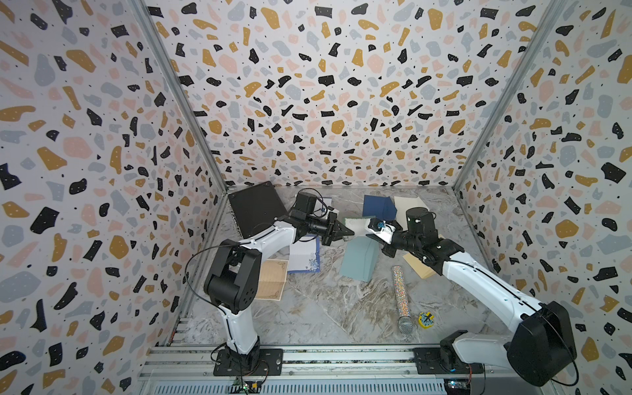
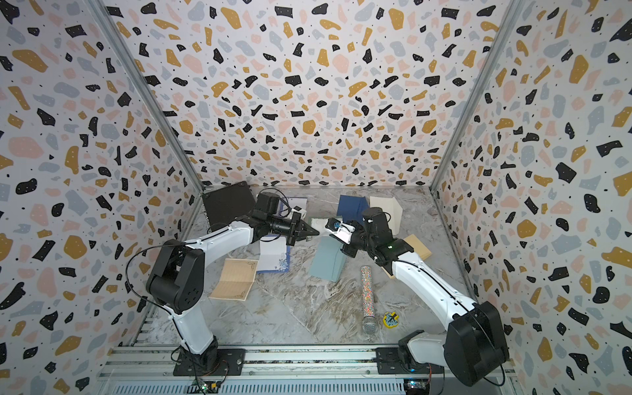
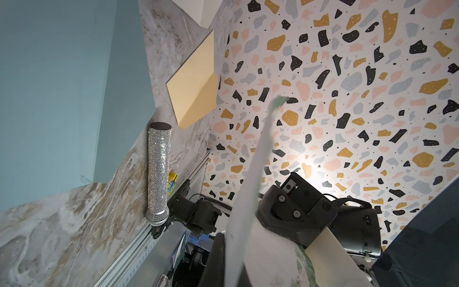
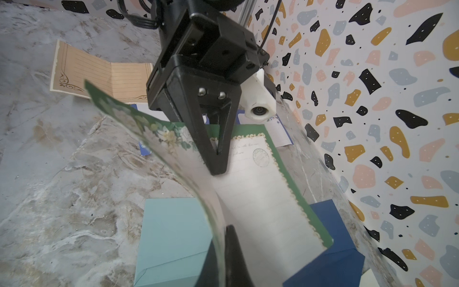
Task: Take the letter paper out of the envelope
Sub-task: Unfold the letter paper.
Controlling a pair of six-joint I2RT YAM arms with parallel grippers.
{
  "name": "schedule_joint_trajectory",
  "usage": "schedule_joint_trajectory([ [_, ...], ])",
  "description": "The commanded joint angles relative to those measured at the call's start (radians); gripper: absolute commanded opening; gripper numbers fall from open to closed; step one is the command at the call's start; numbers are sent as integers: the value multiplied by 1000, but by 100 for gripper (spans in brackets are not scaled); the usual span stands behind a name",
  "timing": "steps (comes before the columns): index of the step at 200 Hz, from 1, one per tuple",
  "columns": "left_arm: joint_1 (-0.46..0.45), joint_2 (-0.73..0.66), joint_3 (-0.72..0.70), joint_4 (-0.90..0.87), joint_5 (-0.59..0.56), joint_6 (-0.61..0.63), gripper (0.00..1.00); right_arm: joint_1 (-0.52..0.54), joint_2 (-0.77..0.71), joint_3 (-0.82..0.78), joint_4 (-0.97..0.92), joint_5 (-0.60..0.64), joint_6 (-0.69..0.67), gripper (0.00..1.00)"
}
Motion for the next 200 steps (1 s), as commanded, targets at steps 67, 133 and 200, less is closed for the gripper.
schedule_joint_trajectory([
  [67,27,-29,-14,302,1,-187,0,42,-93,-117,40,41,189,36],
  [133,27,-33,-120,563,2,-382,0,43,-63,-166,202,62,386,44],
  [200,44,-129,-49,-115,-105,209,0,41,-215,-200,138,277,607,53],
])
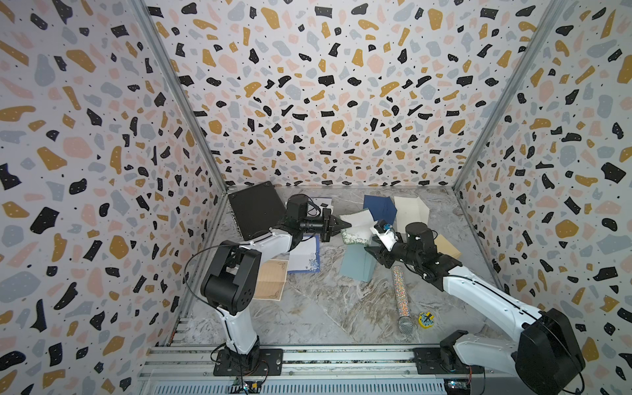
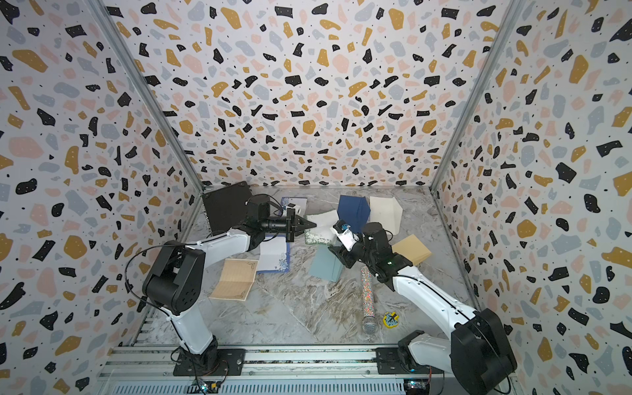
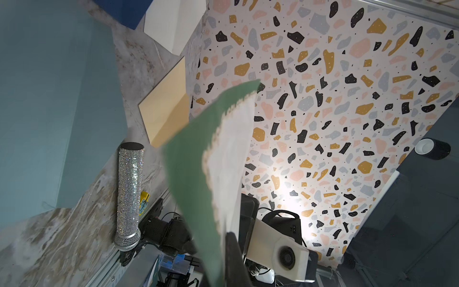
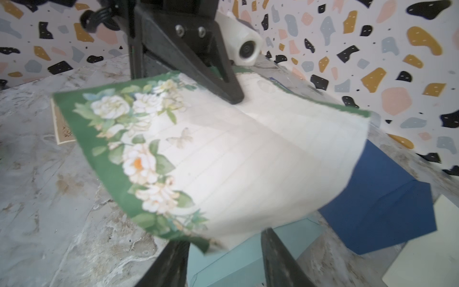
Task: Take the letter paper out of the envelope
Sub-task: Unfold the letter paper, then place the letter paper at the center of the board.
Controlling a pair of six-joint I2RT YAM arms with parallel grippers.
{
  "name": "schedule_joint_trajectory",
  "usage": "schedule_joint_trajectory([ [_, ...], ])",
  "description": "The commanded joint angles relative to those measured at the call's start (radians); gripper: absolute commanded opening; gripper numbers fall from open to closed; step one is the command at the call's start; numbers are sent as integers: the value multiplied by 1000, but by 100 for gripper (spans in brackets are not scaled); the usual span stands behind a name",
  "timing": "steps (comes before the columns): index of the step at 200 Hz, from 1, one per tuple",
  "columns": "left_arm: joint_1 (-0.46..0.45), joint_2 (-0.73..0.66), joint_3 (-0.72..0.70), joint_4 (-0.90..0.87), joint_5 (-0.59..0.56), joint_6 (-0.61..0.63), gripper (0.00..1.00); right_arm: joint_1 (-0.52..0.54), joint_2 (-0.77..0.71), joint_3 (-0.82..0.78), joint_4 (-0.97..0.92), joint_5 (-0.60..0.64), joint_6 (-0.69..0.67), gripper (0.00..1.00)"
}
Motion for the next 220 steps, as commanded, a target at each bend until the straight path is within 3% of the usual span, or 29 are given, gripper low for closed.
schedule_joint_trajectory([
  [1,11,-85,96,-476,-72,442,0,1,-121,-5,-24,147,168,54],
  [11,9,-91,113,-604,-98,552,0,1,-157,-8,-61,210,241,55],
  [34,11,-108,49,-625,-121,635,0,-1,-226,-20,-142,297,390,60],
  [74,-24,-160,-141,-616,-210,775,0,-2,-227,2,-234,241,512,62],
  [120,-58,-191,-303,-502,-317,814,0,-2,-225,-8,-254,188,523,60],
  [220,-145,-237,-398,-639,-556,919,0,-1,-216,-36,-274,158,527,60],
])
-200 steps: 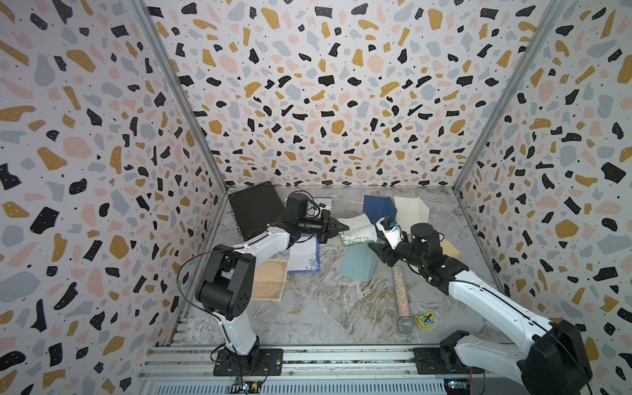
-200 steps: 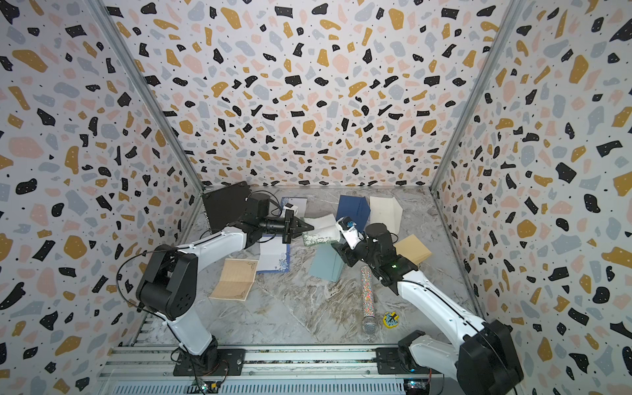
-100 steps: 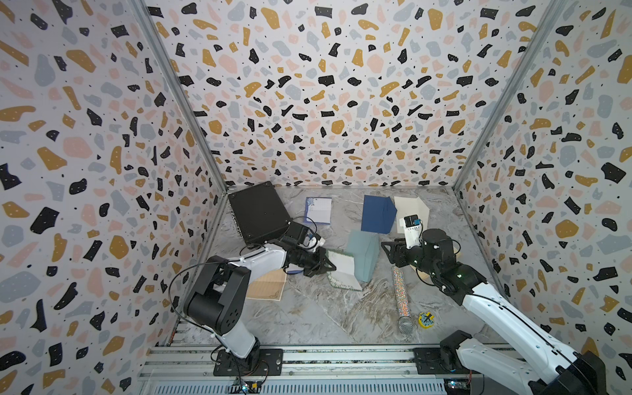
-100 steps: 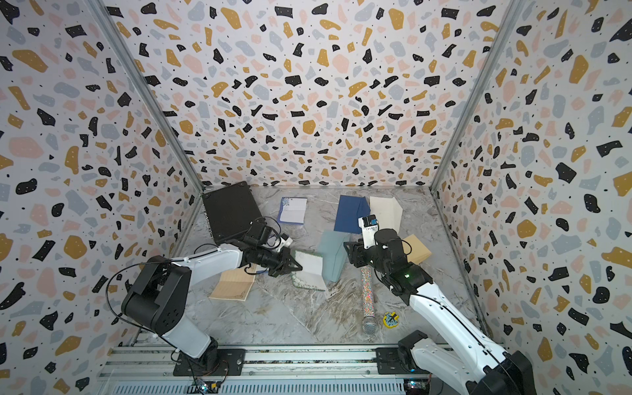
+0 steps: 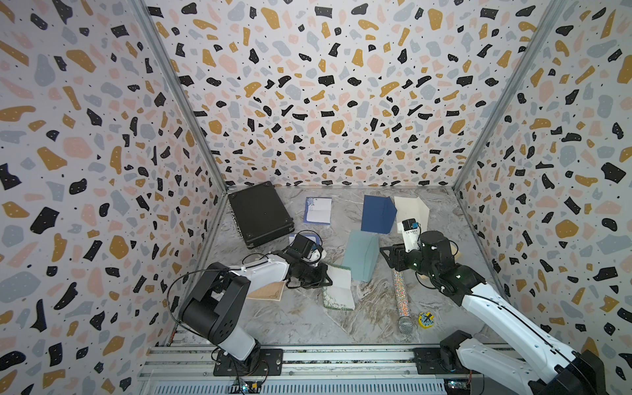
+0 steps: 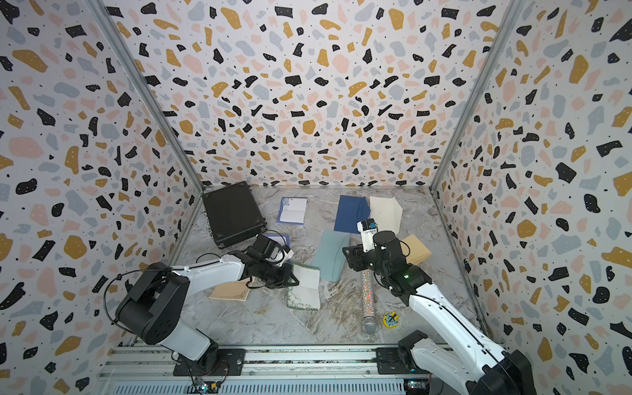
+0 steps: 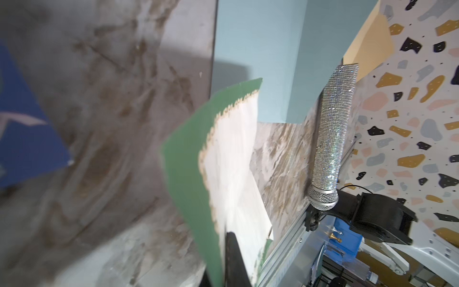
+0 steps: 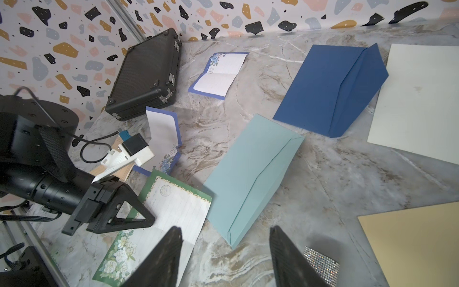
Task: Take the letter paper out of the envelope
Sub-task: Place the letter paper at the center of the board.
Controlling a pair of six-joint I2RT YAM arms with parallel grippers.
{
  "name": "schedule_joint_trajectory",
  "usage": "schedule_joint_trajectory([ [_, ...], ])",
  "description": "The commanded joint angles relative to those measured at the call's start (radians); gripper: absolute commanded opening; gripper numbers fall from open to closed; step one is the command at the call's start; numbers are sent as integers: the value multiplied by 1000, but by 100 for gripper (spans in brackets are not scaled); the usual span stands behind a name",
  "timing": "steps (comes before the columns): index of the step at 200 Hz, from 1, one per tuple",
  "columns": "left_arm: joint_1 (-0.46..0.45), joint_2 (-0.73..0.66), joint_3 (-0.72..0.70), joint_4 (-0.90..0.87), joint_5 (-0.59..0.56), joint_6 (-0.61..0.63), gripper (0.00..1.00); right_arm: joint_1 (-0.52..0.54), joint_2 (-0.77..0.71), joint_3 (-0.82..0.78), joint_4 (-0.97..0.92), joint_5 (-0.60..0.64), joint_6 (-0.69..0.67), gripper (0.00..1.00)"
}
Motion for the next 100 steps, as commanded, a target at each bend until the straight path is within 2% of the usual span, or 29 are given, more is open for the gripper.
schedule_joint_trajectory([
  [1,-14,-27,-31,-50,-95,41,0,0,-7,-8,-25,-15,17,60],
  [15,-21,-32,-36,-73,-139,51,0,0,-6,-11,-28,-43,34,60],
  [53,-30,-28,-38,-90,-190,58,0,0,2,-18,-29,-223,100,60],
  [100,-60,-51,-77,-100,-224,39,0,0,-26,26,-225,-267,103,61],
])
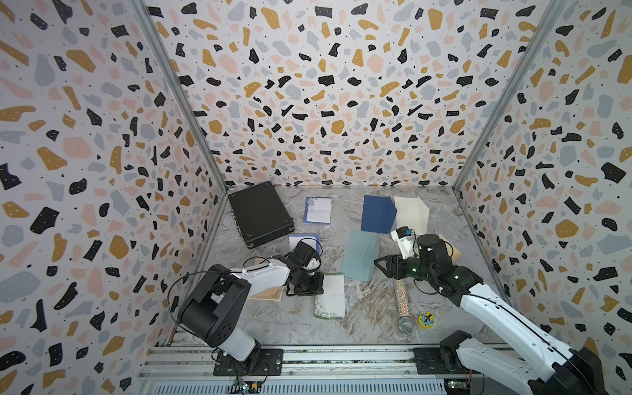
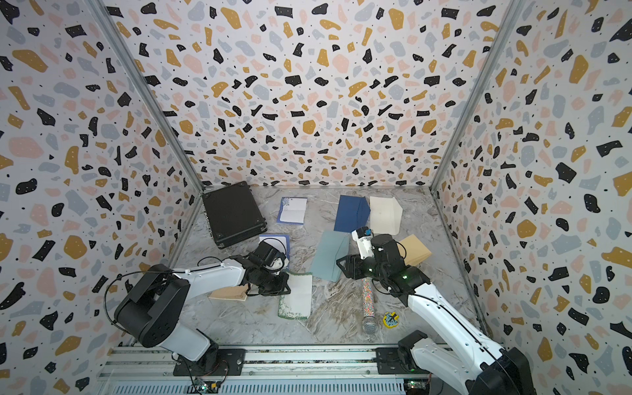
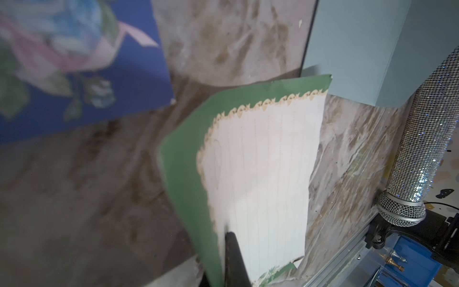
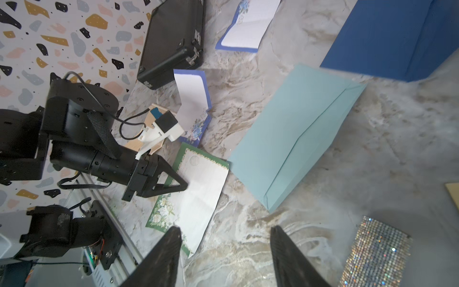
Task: Take the letter paper out of the envelope
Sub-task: Place the letter paper at the center of the board.
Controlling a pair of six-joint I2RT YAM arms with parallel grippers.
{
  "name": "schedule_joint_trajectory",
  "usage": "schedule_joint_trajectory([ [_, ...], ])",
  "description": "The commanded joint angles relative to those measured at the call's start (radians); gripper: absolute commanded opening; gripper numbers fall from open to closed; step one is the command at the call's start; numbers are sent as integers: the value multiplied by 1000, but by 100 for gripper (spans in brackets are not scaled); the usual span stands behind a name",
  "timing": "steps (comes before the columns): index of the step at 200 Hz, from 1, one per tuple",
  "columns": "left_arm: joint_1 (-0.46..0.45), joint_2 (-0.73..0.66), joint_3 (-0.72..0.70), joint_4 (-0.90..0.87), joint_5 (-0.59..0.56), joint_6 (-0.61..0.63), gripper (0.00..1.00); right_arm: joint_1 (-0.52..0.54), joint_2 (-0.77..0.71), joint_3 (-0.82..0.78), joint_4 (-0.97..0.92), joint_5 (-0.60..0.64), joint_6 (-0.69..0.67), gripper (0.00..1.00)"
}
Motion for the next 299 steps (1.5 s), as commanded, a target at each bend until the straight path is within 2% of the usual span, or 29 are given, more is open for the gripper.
schedule_joint_trajectory([
  [1,-17,-34,-32,-21,-35,5,0,0,-34,48,-128,-52,13,61],
  [106,-45,-61,-56,-46,-95,-23,0,0,-77,18,-200,-78,30,64],
  [130,-47,-78,-52,-74,-118,-24,18,0,-54,32,-206,-149,26,65],
  [159,-48,-115,-48,-111,-158,-32,33,0,-62,36,-235,-182,21,66],
  [178,-48,-126,-43,-116,-162,-31,38,1,-68,34,-241,-180,16,67],
  [224,-48,-156,-38,-167,-192,-31,40,0,-57,45,-241,-163,18,67],
  [246,-49,-196,-48,-184,-193,-44,48,0,-58,46,-249,-146,9,67],
  [299,-48,-296,-4,-271,-213,-73,57,1,-77,58,-232,-97,-6,68],
])
